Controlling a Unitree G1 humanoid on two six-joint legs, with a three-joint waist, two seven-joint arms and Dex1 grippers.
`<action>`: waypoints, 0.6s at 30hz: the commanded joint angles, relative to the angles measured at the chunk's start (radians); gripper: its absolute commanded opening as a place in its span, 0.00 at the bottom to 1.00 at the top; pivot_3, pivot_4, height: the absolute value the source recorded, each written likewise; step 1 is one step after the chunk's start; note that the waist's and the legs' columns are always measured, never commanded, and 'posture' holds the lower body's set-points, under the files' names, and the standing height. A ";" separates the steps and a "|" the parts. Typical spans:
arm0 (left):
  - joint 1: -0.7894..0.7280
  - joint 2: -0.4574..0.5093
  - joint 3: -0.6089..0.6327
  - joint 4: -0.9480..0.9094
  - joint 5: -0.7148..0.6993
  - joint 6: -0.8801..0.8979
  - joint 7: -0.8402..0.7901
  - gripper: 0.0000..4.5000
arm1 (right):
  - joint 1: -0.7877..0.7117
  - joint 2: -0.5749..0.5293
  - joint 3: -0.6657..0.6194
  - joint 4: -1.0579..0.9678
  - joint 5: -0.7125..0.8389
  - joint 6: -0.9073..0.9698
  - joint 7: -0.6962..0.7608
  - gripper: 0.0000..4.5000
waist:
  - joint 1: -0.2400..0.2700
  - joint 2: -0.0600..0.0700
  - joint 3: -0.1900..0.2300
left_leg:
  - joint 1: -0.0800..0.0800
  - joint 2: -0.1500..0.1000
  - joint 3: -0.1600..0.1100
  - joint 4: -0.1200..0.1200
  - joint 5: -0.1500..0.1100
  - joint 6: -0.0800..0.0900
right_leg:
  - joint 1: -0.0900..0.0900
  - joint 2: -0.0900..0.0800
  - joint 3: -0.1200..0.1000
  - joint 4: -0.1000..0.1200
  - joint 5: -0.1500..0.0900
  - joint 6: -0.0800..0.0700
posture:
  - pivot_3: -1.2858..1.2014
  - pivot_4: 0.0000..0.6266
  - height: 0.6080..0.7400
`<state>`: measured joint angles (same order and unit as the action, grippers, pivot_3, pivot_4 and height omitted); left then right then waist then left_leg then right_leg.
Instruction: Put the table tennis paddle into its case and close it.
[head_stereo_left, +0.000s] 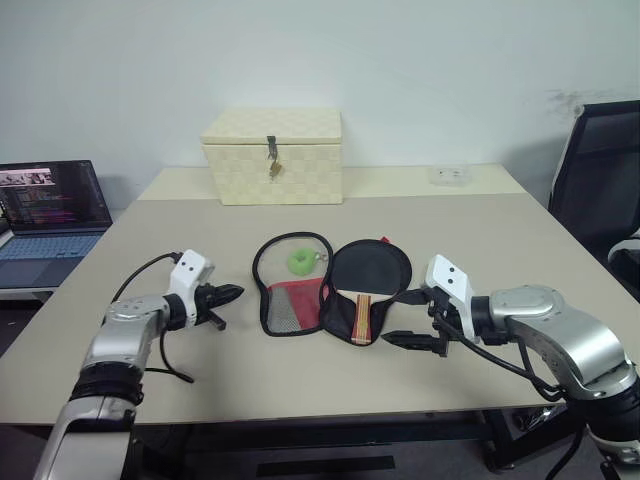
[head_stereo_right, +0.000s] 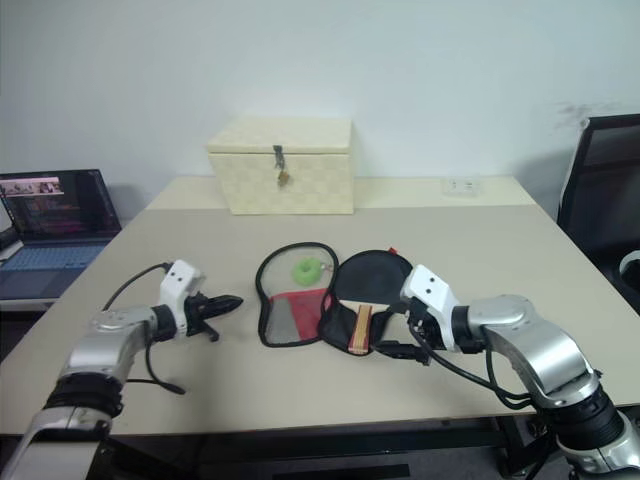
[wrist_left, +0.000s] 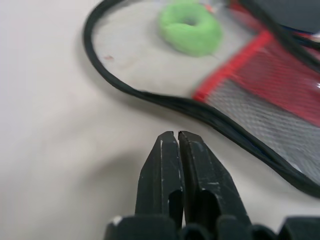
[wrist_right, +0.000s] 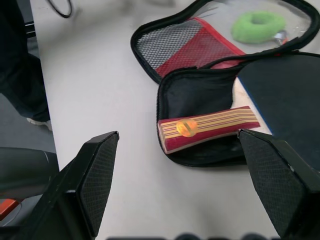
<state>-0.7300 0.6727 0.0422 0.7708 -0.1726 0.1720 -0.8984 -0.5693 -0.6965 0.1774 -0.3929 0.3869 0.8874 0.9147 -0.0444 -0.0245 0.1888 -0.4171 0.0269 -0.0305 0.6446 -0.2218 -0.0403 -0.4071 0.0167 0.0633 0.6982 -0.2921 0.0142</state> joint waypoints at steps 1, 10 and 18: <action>-0.072 -0.023 -0.023 0.101 0.056 -0.083 0.019 0.02 | -0.004 -0.013 -0.011 -0.054 0.019 -0.020 0.008 0.93 | 0.000 0.000 0.000 | 0.000 0.000 0.000 0.000 0.000 0.000 | 0.000 0.000 0.000 0.000 0.000 0.000 | 0.52 0.24 1.00; -0.157 -0.130 -0.053 0.264 0.117 -0.158 -0.003 0.02 | 0.011 -0.011 -0.028 -0.066 0.012 -0.024 -0.020 0.93 | 0.006 0.000 0.000 | 0.000 0.000 0.000 0.000 -0.001 0.001 | 0.000 0.000 0.000 0.000 0.000 0.000 | 0.52 0.24 1.00; -0.176 -0.153 -0.022 0.272 0.100 -0.161 -0.018 0.02 | -0.010 0.013 -0.064 -0.055 0.043 -0.034 -0.041 0.93 | 0.012 0.000 0.000 | 0.000 -0.001 0.000 0.001 -0.001 0.001 | 0.000 0.000 0.000 0.000 0.000 0.000 | 0.52 0.24 1.00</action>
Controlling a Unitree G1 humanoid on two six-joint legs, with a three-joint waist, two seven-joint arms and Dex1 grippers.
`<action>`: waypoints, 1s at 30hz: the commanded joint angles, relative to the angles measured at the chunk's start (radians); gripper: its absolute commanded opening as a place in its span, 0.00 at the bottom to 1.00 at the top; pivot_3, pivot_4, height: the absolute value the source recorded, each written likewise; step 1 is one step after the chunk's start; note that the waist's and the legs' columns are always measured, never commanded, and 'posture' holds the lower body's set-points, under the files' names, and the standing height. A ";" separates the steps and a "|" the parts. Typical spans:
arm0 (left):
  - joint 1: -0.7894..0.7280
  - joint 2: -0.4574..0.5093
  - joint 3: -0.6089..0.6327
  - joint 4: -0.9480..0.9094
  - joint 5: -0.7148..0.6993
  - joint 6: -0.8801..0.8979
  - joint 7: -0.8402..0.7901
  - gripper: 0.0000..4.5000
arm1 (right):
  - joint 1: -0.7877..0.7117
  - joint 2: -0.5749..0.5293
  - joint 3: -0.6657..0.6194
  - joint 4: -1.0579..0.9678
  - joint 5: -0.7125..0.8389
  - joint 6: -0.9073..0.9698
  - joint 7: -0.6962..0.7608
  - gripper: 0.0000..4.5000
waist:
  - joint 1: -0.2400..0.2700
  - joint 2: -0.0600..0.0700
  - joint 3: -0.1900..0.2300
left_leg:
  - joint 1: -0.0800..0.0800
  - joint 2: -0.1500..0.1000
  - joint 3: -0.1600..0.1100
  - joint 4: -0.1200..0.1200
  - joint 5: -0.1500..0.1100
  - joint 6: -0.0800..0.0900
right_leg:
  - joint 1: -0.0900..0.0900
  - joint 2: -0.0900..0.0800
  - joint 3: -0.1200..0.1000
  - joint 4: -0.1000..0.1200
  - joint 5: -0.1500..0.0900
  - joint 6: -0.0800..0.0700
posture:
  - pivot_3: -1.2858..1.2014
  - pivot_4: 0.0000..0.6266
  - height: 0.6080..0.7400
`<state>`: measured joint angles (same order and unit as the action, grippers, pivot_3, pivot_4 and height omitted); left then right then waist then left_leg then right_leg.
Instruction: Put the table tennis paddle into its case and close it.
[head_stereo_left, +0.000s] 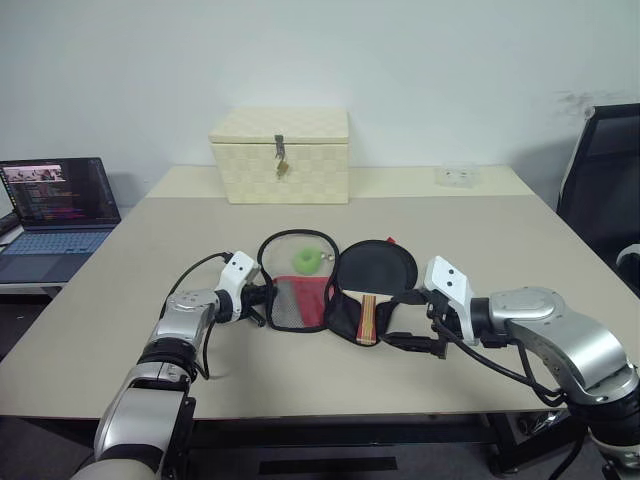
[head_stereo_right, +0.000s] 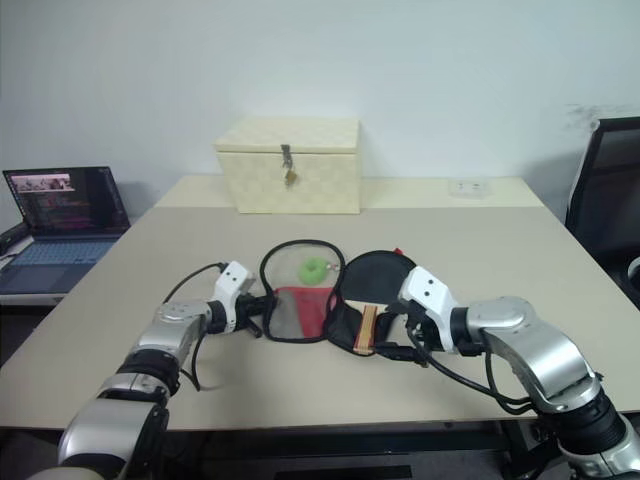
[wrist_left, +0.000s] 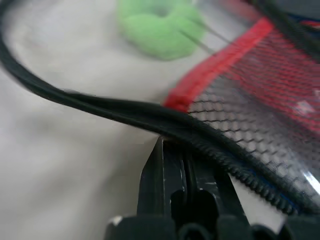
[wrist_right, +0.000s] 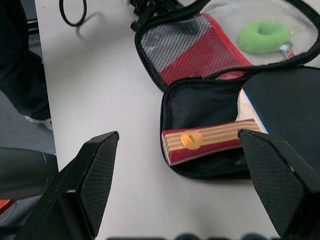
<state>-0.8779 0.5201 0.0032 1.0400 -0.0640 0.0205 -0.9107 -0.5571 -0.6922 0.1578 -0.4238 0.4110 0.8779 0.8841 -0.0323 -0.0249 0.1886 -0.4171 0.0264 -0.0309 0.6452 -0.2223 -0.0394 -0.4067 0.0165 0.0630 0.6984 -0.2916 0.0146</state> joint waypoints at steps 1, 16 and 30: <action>-0.030 -0.002 0.021 0.005 -0.010 -0.015 -0.004 0.02 | -0.027 0.012 -0.045 -0.020 0.021 -0.027 -0.014 0.93 | 0.000 0.000 0.000 | 0.000 0.000 0.000 0.000 0.000 0.000 | 0.000 0.000 0.000 0.000 0.000 0.000 | 0.52 0.24 1.00; -0.225 -0.247 -0.065 -0.114 -0.012 -0.045 -0.191 0.02 | 0.024 -0.080 -0.139 -0.030 0.070 0.009 -0.020 0.93 | 0.022 -0.001 0.000 | -0.003 -0.008 -0.004 0.001 0.000 0.000 | 0.000 -0.001 -0.003 -0.002 0.001 0.001 | 0.52 0.24 1.00; -0.101 -0.166 -0.024 -0.233 -0.097 0.020 -0.317 0.02 | 0.012 0.020 -0.224 0.103 0.090 0.135 -0.216 0.93 | -0.018 -0.001 0.000 | 0.000 -0.007 -0.001 0.000 0.000 0.000 | 0.000 0.000 0.001 0.000 0.001 0.001 | 0.52 0.24 1.00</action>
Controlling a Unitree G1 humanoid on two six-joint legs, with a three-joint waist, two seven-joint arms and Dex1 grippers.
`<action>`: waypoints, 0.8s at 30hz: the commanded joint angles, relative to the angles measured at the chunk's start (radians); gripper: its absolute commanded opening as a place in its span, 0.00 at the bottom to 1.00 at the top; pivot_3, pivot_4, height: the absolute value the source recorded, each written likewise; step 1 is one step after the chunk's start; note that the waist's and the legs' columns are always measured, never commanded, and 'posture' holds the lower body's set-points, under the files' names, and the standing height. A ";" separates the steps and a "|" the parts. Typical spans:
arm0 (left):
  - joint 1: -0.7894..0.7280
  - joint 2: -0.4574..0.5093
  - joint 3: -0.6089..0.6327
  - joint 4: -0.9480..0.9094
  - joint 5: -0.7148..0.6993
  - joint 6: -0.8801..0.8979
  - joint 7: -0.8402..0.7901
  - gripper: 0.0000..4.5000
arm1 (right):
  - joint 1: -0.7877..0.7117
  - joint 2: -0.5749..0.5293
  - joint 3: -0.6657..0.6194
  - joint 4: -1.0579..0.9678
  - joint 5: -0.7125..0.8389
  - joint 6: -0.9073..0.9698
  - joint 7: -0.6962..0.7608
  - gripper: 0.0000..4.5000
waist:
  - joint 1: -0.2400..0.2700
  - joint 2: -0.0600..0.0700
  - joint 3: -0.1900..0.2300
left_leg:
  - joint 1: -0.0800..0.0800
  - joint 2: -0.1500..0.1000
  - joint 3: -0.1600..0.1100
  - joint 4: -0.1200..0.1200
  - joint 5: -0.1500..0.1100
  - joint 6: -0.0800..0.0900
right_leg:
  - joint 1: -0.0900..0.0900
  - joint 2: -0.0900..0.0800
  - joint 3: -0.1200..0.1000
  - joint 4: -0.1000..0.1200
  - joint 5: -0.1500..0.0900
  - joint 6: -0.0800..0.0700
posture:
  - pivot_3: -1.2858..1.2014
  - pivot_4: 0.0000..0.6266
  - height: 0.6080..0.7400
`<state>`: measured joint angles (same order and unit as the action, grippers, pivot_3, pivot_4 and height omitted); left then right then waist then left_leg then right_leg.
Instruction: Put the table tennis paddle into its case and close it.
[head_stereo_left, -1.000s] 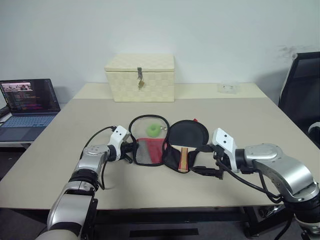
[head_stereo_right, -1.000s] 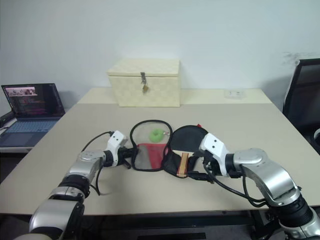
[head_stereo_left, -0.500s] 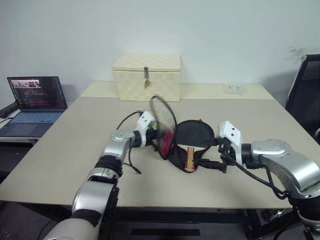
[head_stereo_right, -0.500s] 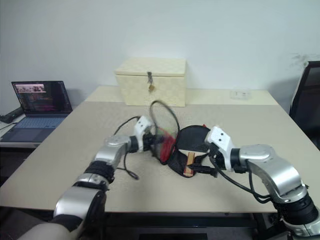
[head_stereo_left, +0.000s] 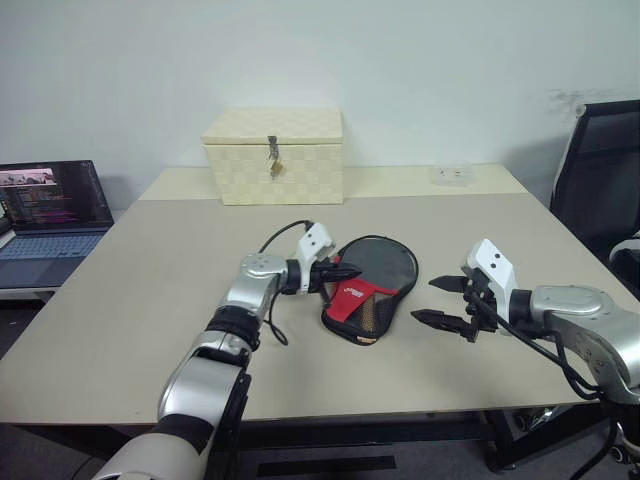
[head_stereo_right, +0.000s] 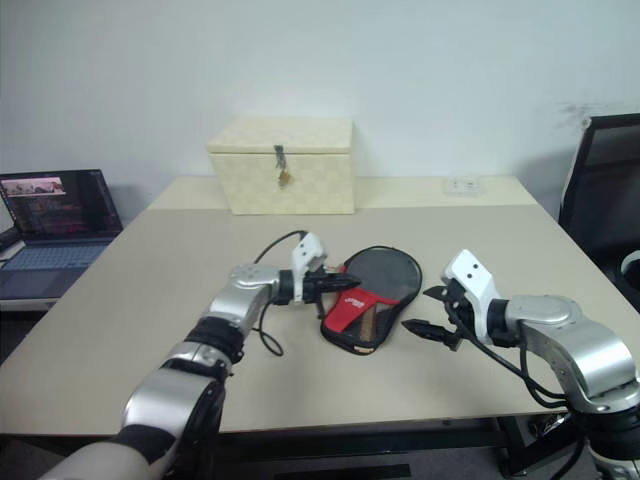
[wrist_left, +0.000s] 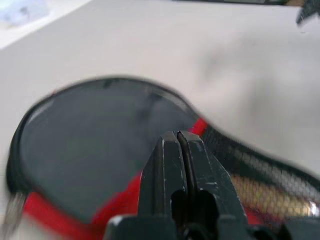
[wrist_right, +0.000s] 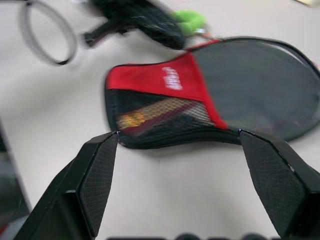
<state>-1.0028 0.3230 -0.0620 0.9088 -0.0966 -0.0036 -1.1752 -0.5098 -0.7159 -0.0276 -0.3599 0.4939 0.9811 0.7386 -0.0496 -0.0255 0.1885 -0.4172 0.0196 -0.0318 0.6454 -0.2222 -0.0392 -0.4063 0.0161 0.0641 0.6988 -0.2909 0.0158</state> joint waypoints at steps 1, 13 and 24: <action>0.050 0.050 0.051 -0.142 -0.082 0.071 -0.067 0.01 | -0.050 0.076 -0.046 0.073 -0.003 0.042 -0.112 0.97 | 0.000 0.000 0.000 | 0.000 0.004 0.000 0.000 0.000 0.000 | 0.000 0.000 0.000 0.000 0.000 0.000 | 0.52 0.24 1.00; 0.335 0.274 0.156 -0.595 -0.229 0.347 -0.045 0.01 | -0.133 0.349 -0.058 0.294 -0.060 0.133 -0.398 0.97 | 0.001 0.000 0.000 | 0.000 0.007 0.000 0.000 0.000 0.000 | 0.000 0.000 0.001 0.000 0.000 0.000 | 0.52 0.24 1.00; 0.363 0.289 0.162 -0.673 -0.263 0.394 0.010 0.01 | -0.121 0.416 0.030 0.325 -0.082 0.130 -0.381 0.97 | 0.001 0.000 0.000 | 0.000 0.007 0.000 0.000 0.000 0.000 | 0.000 0.000 0.000 0.000 0.000 0.000 | 0.52 0.24 1.00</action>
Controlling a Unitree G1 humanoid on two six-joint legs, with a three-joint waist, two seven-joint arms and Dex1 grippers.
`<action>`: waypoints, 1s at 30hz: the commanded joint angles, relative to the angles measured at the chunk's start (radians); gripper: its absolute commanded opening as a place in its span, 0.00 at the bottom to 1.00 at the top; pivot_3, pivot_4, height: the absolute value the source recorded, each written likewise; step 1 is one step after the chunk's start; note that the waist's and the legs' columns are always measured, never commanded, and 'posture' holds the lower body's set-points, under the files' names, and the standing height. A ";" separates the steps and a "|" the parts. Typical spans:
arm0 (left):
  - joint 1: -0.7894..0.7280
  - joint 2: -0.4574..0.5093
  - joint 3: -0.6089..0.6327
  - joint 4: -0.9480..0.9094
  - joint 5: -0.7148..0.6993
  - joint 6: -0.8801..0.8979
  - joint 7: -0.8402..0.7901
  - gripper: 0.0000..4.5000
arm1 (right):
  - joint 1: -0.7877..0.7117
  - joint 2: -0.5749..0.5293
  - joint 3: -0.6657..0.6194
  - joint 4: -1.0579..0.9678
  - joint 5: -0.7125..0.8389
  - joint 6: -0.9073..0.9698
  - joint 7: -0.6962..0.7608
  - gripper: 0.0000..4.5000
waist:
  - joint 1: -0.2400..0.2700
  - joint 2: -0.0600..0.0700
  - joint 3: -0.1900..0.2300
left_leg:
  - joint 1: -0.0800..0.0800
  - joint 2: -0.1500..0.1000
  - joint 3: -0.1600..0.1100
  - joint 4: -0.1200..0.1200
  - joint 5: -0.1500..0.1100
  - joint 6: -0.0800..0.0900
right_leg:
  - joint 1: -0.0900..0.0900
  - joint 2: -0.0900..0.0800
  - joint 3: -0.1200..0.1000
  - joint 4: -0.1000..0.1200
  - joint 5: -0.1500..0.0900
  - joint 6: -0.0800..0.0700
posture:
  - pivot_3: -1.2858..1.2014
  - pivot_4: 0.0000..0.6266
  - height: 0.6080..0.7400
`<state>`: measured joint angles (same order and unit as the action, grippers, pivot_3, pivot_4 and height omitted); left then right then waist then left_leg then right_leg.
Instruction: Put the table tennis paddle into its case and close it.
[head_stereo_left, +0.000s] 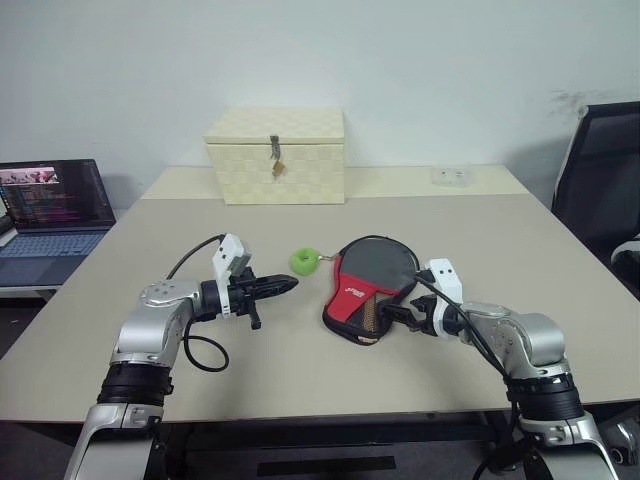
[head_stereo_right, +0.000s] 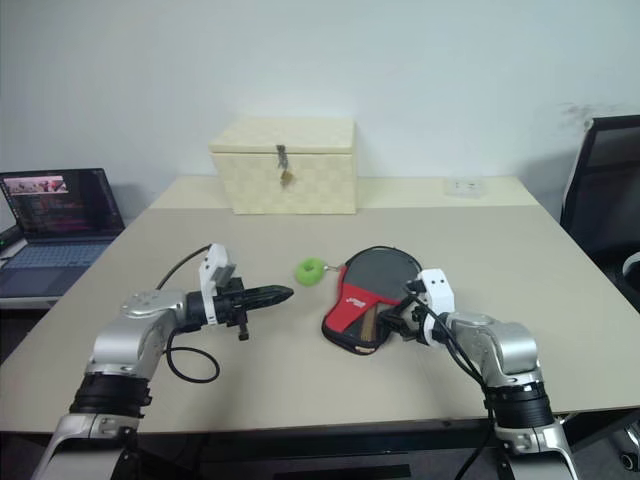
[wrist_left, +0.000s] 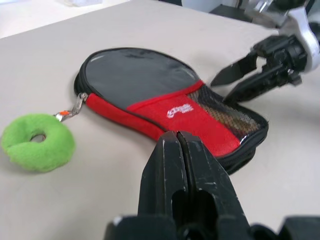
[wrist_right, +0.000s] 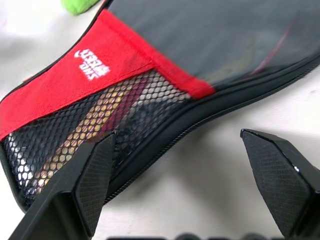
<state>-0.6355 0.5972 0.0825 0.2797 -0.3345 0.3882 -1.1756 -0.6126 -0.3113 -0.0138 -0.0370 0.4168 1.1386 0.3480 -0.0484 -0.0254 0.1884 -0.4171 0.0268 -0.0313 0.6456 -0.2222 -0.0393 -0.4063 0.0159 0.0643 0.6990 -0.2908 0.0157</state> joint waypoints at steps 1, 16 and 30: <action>-0.004 0.014 0.016 -0.046 -0.026 0.003 0.014 0.01 | -0.024 0.022 0.025 0.018 -0.010 -0.035 0.009 0.97 | -0.001 0.000 0.000 | 0.000 0.000 0.000 0.000 0.000 0.000 | 0.000 0.000 0.000 0.000 0.000 0.000 | 0.52 0.24 1.00; 0.005 0.019 0.009 -0.074 -0.041 0.007 0.028 0.00 | -0.089 0.060 0.067 0.281 -0.090 -0.155 0.037 0.89 | -0.014 -0.003 -0.003 | 0.004 0.001 0.004 0.001 0.000 0.000 | 0.002 0.001 0.003 0.001 0.002 0.001 | 0.52 0.24 1.00; 0.035 0.028 0.017 -0.106 -0.046 0.017 0.037 0.00 | -0.095 0.169 0.136 0.282 -0.138 -0.191 0.055 0.00 | -0.025 -0.004 -0.004 | 0.005 0.002 0.005 -0.001 0.000 0.000 | 0.001 0.001 0.005 0.000 0.002 0.001 | 0.52 0.24 1.00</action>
<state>-0.5953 0.6101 0.0820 0.2207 -0.3547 0.4082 -1.1435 -0.7025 -0.1706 0.0851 0.2104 0.2857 0.9450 0.3935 -0.0732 -0.0293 0.1842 -0.4124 0.0290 -0.0266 0.6449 -0.2222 -0.0392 -0.4051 0.0170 0.0689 0.6993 -0.2886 0.0168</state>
